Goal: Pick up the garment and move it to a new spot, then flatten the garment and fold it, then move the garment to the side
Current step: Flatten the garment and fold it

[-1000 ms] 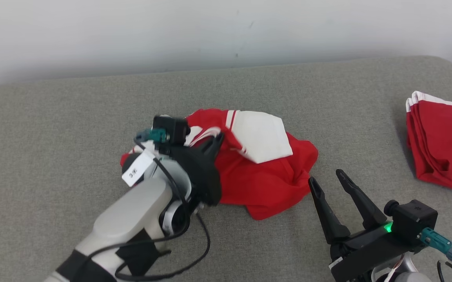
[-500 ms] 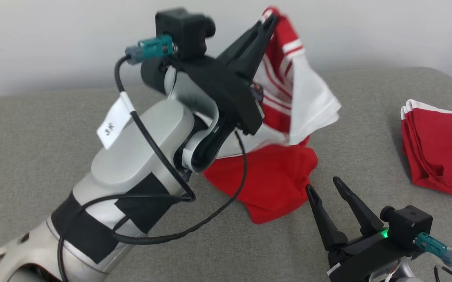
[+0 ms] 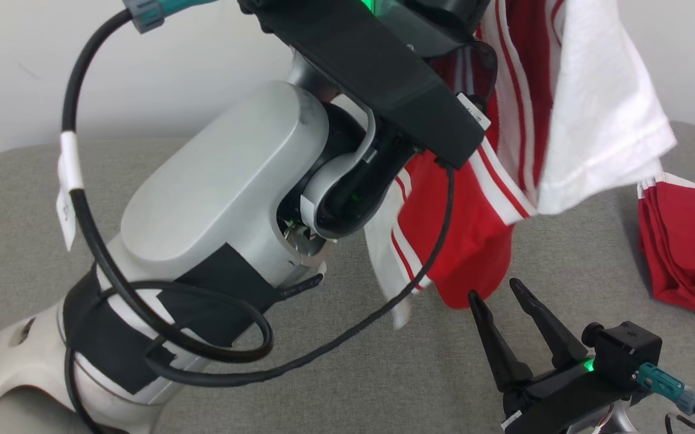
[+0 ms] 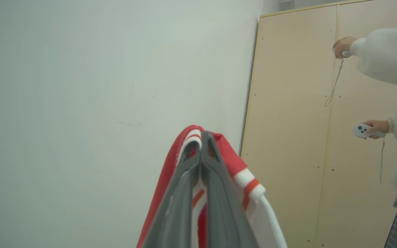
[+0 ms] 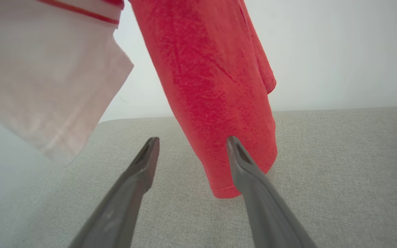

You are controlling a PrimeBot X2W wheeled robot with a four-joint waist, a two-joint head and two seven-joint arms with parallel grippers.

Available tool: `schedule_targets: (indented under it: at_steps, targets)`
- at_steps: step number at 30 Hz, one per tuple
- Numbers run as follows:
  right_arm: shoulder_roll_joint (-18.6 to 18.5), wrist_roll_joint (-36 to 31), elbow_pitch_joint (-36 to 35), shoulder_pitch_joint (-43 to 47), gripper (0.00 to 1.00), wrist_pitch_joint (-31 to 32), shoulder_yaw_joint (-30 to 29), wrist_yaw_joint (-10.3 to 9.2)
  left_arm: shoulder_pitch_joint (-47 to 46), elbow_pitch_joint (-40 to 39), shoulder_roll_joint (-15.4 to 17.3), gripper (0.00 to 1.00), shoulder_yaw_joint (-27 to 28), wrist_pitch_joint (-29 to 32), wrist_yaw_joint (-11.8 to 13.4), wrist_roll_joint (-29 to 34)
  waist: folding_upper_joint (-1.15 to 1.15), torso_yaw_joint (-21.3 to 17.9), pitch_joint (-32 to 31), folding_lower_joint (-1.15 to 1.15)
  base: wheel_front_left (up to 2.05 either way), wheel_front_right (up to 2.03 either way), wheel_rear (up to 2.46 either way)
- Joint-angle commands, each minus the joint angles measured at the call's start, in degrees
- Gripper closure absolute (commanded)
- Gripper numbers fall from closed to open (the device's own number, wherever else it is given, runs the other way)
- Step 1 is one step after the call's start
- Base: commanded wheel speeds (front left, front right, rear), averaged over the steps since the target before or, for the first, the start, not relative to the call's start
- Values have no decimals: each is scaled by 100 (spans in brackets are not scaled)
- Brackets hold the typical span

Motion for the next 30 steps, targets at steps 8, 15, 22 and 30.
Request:
schedule_targets:
  at_steps: [8,15,22,30]
  targets:
    - [-7,54,-4,-46,0,-44,-21,-5,982,276,400,100,-12,62,245,-456,0,165,93,1,0,0,0]
    - [-8,0,-29,-88,0,-23,-32,-5,2190,1083,1179,100,-183,244,242,-708,0,268,193,1,0,0,0]
    - [-8,-78,-72,-113,0,35,-61,-5,2823,1750,1658,100,-61,216,273,-933,0,397,280,1,0,0,0]
    - [-8,-127,-141,-101,0,113,-80,-5,3040,2231,1980,100,363,-208,548,-1116,0,495,321,1,0,0,0]
